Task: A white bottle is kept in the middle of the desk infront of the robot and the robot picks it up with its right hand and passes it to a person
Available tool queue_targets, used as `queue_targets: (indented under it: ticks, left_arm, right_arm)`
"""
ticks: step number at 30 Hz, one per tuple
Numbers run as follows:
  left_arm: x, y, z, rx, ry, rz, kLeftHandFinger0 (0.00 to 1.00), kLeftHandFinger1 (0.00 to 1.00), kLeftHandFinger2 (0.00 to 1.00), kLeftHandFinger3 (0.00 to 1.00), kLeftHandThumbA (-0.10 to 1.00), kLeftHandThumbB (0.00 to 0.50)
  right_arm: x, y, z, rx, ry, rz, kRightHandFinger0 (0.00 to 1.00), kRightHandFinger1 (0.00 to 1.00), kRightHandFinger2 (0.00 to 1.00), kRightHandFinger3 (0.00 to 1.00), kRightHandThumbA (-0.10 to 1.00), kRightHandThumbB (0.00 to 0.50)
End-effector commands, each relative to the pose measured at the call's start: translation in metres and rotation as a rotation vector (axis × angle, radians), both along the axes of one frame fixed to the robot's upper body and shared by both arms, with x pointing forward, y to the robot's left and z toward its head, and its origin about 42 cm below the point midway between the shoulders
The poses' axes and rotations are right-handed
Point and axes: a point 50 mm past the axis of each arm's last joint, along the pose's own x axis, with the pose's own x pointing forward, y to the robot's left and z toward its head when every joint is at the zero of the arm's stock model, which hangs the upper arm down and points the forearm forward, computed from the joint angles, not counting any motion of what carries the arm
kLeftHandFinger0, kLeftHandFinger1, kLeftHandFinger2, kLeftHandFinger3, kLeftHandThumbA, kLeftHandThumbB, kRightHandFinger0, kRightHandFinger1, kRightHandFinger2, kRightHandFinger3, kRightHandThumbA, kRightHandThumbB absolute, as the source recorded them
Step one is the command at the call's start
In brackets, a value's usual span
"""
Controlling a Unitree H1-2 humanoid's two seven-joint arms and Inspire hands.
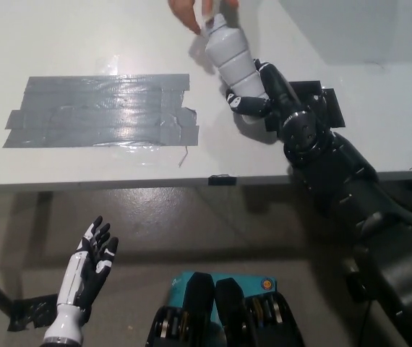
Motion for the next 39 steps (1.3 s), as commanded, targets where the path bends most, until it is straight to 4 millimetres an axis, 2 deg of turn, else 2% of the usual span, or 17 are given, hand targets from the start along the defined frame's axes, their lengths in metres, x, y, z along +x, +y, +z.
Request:
queue_targets:
  ticks: [1, 5, 11, 13, 14, 15, 16, 17, 18, 21, 23, 29, 31, 32, 34, 37, 39]
  left_arm:
    - [0.01, 0.002, 0.014, 0.011, -0.042, -0.008, 1.0, 1.0, 1.0, 1.0, 0.75, 0.08]
    - [0.008, 0.001, 0.013, 0.011, -0.042, -0.005, 1.0, 1.0, 1.0, 1.0, 0.68, 0.046]
    - [0.007, 0.0, 0.012, 0.02, -0.035, -0.012, 1.0, 1.0, 1.0, 1.0, 0.7, 0.038]
    - [0.006, 0.0, 0.011, 0.021, -0.032, -0.008, 1.0, 1.0, 1.0, 1.0, 0.7, 0.038]
    - [0.006, 0.0, 0.011, 0.018, -0.033, -0.008, 1.0, 1.0, 1.0, 1.0, 0.69, 0.036]
    - [0.007, 0.0, 0.011, 0.015, -0.033, -0.009, 1.0, 1.0, 1.0, 1.0, 0.68, 0.036]
    - [0.008, 0.0, 0.011, 0.016, -0.035, -0.011, 1.0, 1.0, 1.0, 1.0, 0.68, 0.036]
    - [0.008, -0.001, 0.011, 0.016, -0.035, -0.012, 1.0, 1.0, 1.0, 1.0, 0.68, 0.036]
    - [0.008, -0.001, 0.011, 0.019, -0.031, -0.013, 1.0, 1.0, 1.0, 1.0, 0.7, 0.045]
    - [0.008, 0.001, 0.012, 0.035, -0.027, -0.015, 1.0, 1.0, 1.0, 1.0, 0.72, 0.04]
    - [0.008, 0.0, 0.012, 0.033, -0.028, -0.014, 1.0, 1.0, 1.0, 1.0, 0.72, 0.051]
    - [0.011, 0.0, 0.013, 0.032, -0.038, -0.016, 1.0, 1.0, 1.0, 1.0, 0.63, 0.016]
    - [0.01, -0.001, 0.012, 0.016, -0.031, -0.011, 1.0, 1.0, 1.0, 1.0, 0.63, 0.039]
    - [0.011, -0.001, 0.014, 0.022, -0.034, -0.016, 1.0, 1.0, 1.0, 1.0, 0.66, 0.028]
    - [0.013, -0.001, 0.016, 0.021, -0.039, -0.017, 1.0, 1.0, 1.0, 1.0, 0.66, 0.03]
    - [0.018, 0.0, 0.019, 0.022, -0.049, -0.014, 1.0, 1.0, 1.0, 1.0, 0.64, 0.023]
    - [0.02, 0.001, 0.02, 0.025, -0.048, -0.011, 1.0, 1.0, 1.0, 1.0, 0.67, 0.032]
  right_arm:
    - [0.009, 0.005, 0.03, 0.0, -0.043, 0.012, 0.05, 0.57, 0.94, 0.81, -0.1, 0.168]
    - [0.009, 0.0, 0.027, 0.012, -0.031, 0.007, 0.03, 0.55, 0.93, 0.8, -0.1, 0.171]
    - [0.009, -0.003, 0.025, 0.019, -0.025, 0.007, 0.04, 0.56, 0.94, 0.85, -0.1, 0.166]
    - [0.009, -0.003, 0.024, 0.025, -0.037, 0.007, 0.09, 0.6, 0.97, 0.88, -0.1, 0.178]
    - [0.008, -0.003, 0.024, 0.042, -0.049, 0.0, 0.35, 0.81, 1.0, 0.94, -0.1, 0.212]
    - [0.007, -0.004, 0.024, 0.069, -0.061, 0.0, 0.73, 1.0, 1.0, 1.0, 0.09, 0.288]
    - [0.007, -0.005, 0.023, 0.103, -0.064, 0.017, 0.83, 1.0, 1.0, 1.0, 0.23, 0.327]
    - [0.007, -0.006, 0.023, 0.114, -0.064, 0.024, 0.85, 1.0, 1.0, 1.0, 0.28, 0.339]
    - [0.007, -0.007, 0.022, 0.122, -0.06, 0.034, 1.0, 1.0, 1.0, 1.0, 0.44, 0.429]
    - [0.006, -0.01, 0.019, 0.084, -0.04, 0.092, 1.0, 1.0, 1.0, 1.0, 0.67, 0.499]
    - [0.006, -0.012, 0.019, 0.07, -0.049, 0.089, 1.0, 1.0, 1.0, 1.0, 0.7, 0.5]
    - [0.006, -0.019, 0.021, 0.083, -0.096, 0.102, 1.0, 1.0, 1.0, 1.0, 0.77, 0.494]
    - [0.005, -0.025, 0.024, 0.071, -0.145, 0.096, 1.0, 1.0, 1.0, 1.0, 0.78, 0.471]
    - [0.005, -0.028, 0.028, 0.077, -0.161, 0.1, 1.0, 1.0, 1.0, 1.0, 0.78, 0.459]
    - [0.003, -0.037, 0.034, 0.086, -0.197, 0.114, 1.0, 1.0, 1.0, 1.0, 0.87, 0.499]
    - [-0.014, -0.05, 0.048, 0.15, -0.296, 0.172, 1.0, 1.0, 1.0, 1.0, 0.87, 0.493]
    - [-0.038, -0.06, 0.057, 0.181, -0.347, 0.195, 1.0, 1.0, 1.0, 1.0, 0.89, 0.5]
